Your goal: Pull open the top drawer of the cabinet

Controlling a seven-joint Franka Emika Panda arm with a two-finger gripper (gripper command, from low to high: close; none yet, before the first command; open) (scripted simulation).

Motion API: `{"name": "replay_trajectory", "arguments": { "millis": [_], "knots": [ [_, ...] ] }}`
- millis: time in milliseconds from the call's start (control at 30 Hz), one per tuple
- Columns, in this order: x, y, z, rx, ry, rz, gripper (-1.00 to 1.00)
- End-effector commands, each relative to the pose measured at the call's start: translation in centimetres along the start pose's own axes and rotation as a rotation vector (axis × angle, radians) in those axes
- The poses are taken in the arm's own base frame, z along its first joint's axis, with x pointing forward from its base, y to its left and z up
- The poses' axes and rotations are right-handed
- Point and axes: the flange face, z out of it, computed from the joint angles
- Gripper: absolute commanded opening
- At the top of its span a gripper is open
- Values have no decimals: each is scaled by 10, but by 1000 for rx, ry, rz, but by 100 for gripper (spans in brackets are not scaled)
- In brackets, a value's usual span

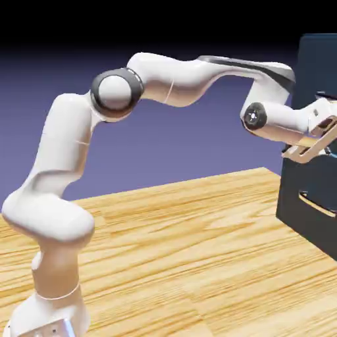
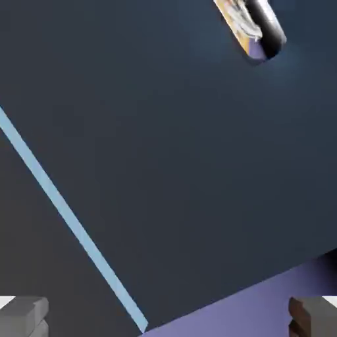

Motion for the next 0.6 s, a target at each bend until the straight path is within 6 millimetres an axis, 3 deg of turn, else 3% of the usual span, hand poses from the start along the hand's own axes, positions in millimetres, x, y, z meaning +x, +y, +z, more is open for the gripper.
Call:
{"name": "replay_trajectory", "arguments": {
  "millis": [0, 233, 467, 567],
  "knots": [
    [5, -4, 2, -4, 16, -30, 0],
    [42, -44, 17, -35, 136, -249, 0],
    [82, -99, 26, -64, 265, -469, 0],
    [87, -97, 35, -66, 267, -471, 0]
  ]
}}
